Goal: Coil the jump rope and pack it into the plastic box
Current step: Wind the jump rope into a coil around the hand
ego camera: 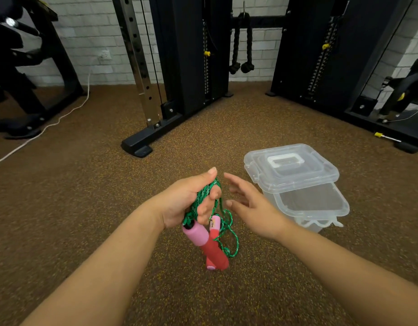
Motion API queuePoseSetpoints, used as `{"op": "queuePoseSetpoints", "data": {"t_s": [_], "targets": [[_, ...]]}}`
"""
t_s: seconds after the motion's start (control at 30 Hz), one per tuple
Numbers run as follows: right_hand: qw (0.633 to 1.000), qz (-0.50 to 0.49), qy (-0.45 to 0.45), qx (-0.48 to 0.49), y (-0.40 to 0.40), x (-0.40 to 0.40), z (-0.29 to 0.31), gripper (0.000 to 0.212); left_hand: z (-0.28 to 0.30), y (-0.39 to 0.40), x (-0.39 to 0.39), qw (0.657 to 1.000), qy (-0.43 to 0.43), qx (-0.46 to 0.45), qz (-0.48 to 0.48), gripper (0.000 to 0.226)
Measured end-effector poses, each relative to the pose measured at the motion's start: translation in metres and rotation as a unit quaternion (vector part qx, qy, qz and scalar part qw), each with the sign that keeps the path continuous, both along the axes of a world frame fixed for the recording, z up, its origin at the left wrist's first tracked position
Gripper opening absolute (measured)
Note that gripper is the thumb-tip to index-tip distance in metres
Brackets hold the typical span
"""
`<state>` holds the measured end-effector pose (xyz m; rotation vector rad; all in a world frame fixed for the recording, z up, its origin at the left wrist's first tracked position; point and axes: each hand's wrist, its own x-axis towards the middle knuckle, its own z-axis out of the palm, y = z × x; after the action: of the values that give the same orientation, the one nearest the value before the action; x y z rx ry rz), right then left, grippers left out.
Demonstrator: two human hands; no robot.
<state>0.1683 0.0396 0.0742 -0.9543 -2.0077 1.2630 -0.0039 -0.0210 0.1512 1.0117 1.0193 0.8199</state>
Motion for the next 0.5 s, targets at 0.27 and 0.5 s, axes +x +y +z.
{"op": "queuePoseSetpoints", "data": {"t_s": [0.27, 0.5], "targets": [[0.999, 0.02, -0.029, -0.007, -0.013, -0.007, 0.0, 0.023, 0.002, 0.0, -0.001, 0.995, -0.07, -0.001, 0.077, 0.053], [0.957, 0.098, -0.223, 0.155, -0.036, 0.004, 0.005, 0.025, -0.006, 0.01, -0.009, 0.977, -0.138, 0.001, 0.163, 0.064]]}}
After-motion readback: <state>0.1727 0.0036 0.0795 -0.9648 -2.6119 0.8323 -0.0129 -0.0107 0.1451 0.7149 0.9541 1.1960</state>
